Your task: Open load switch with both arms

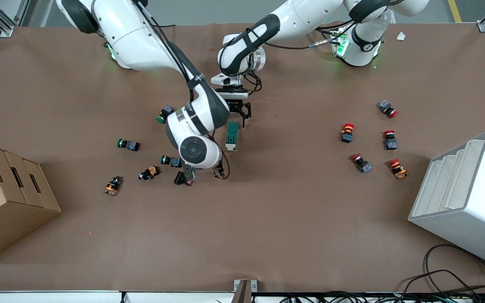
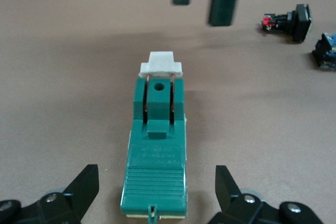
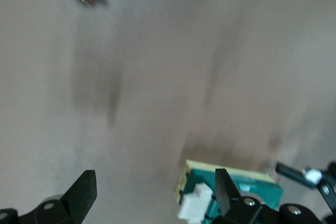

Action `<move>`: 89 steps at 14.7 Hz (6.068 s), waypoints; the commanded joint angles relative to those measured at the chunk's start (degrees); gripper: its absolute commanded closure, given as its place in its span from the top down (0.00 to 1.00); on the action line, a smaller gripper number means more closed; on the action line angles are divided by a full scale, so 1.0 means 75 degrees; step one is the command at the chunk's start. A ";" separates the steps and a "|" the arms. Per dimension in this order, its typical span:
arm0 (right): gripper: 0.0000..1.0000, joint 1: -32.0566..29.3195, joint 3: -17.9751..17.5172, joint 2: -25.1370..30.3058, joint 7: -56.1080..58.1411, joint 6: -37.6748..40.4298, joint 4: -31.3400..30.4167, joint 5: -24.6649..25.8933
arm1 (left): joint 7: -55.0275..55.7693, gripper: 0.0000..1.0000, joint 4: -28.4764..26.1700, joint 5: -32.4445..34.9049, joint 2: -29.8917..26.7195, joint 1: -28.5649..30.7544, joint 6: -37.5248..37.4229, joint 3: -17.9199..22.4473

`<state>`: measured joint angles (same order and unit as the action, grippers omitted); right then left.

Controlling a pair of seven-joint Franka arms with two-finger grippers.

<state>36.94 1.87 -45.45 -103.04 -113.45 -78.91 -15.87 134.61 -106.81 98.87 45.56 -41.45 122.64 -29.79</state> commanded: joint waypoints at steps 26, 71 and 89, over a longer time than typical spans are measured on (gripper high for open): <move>1.00 0.0477 -0.0484 -0.0021 -0.0417 0.3150 0.0080 -0.0216 | 0.0228 0.98 0.0038 0.0457 0.0370 -0.0274 -0.0192 0.0081; 1.00 -0.5417 -0.0402 0.3213 1.3692 0.4074 0.0912 0.1180 | -1.3852 1.00 0.2382 -1.2099 -0.5464 0.5079 -0.2548 0.1262; 1.00 -0.4715 0.0464 0.5344 1.3763 0.3794 -0.1101 0.2034 | -1.7245 1.00 0.1432 -1.3441 -0.6814 0.5456 -0.3708 0.2846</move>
<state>-0.47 3.39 -10.14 0.60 -83.11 -81.14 -1.26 5.94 -95.34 -1.03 -4.29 -0.92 95.26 -8.49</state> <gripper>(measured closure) 0.000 0.000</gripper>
